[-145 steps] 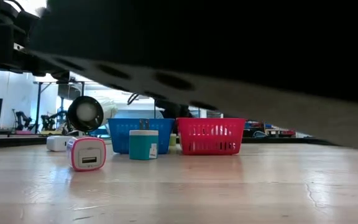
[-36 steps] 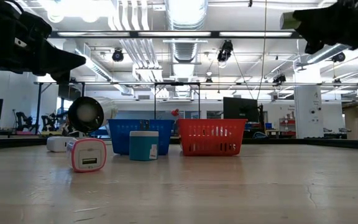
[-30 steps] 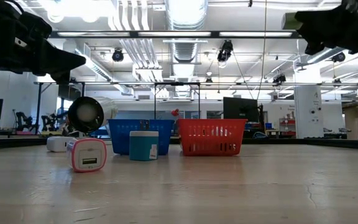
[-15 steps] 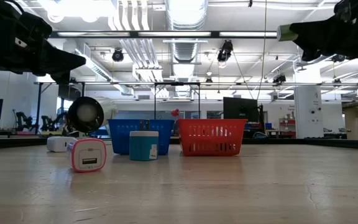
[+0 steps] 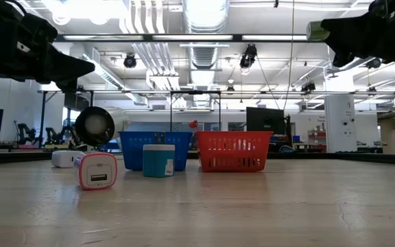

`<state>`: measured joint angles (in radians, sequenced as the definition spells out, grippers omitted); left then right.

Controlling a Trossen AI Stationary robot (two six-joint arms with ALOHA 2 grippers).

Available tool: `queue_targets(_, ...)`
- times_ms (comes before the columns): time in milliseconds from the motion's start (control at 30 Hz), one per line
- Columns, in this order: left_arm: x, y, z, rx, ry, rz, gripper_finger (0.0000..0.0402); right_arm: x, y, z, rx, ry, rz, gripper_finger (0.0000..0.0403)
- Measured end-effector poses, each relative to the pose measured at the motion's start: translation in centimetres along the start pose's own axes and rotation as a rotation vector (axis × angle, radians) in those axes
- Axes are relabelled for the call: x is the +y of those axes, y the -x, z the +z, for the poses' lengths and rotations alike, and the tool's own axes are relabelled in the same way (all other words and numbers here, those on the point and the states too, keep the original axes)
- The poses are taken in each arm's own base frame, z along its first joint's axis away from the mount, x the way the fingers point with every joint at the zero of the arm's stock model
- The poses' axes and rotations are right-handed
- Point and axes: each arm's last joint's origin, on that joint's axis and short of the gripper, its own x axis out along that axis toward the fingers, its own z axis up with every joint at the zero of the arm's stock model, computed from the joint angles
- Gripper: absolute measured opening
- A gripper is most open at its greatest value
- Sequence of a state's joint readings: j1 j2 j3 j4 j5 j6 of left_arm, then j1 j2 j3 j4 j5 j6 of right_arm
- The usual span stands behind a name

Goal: Pick & Place Office items
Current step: Put the green charger adapter into the red bin

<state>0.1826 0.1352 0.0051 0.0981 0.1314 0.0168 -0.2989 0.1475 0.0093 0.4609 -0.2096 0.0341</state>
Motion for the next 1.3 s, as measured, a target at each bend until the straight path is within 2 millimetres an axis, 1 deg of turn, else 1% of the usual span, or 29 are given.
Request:
queue_targets(133,0.0,0.0,0.0,0.000,0.014,0.000,0.0014,0.0,-0.2,0.4,-0.020,0.000,0.001,0.0128)
queue_targets(267,0.0,0.0,0.0,0.000,0.025,0.000,0.0014,-0.1,-0.8,0.9,0.000,0.009,0.000,0.0128)
queue_targets(367,0.0,0.0,0.0,0.000,0.025,0.000,0.0014,-0.3,-1.5,1.4,0.040,0.005,-0.001,0.0128)
queue_targets(467,0.0,0.0,0.0,0.000,0.031,0.000,0.0014,-0.6,-2.9,2.2,0.115,-0.035,-0.008,0.0128)
queue_targets(567,0.0,0.0,0.0,0.000,0.041,0.000,0.0014,-1.0,-4.9,3.0,0.249,-0.065,-0.036,0.0128)
queue_targets(633,0.0,0.0,0.1,-0.007,0.040,0.000,0.0014,-1.4,-6.4,3.2,0.351,-0.078,-0.078,0.0128)
queue_targets(700,0.0,0.0,0.1,-0.015,0.032,0.000,0.0014,-1.9,-8.0,3.0,0.442,-0.087,-0.104,0.0128)
queue_targets(833,0.0,0.0,0.2,-0.021,0.011,0.001,0.0014,-2.6,-11.6,2.5,0.534,-0.096,-0.107,0.0128)
queue_targets(967,0.0,0.0,0.2,-0.022,0.007,0.001,0.0014,-2.9,-14.8,1.6,0.671,-0.063,-0.078,0.0128)
queue_targets(1133,0.0,0.0,0.2,-0.022,0.001,0.002,0.0014,-2.3,-18.1,0.9,0.851,-0.013,-0.076,0.0128)
queue_targets(1233,0.0,0.0,0.2,-0.022,-0.019,0.003,0.0014,-1.3,-19.7,-0.1,0.972,0.029,-0.088,0.0128)
queue_targets(1300,0.0,0.0,0.2,-0.022,-0.019,0.005,0.0014,-0.5,-20.5,-0.8,1.035,0.063,-0.061,0.0128)
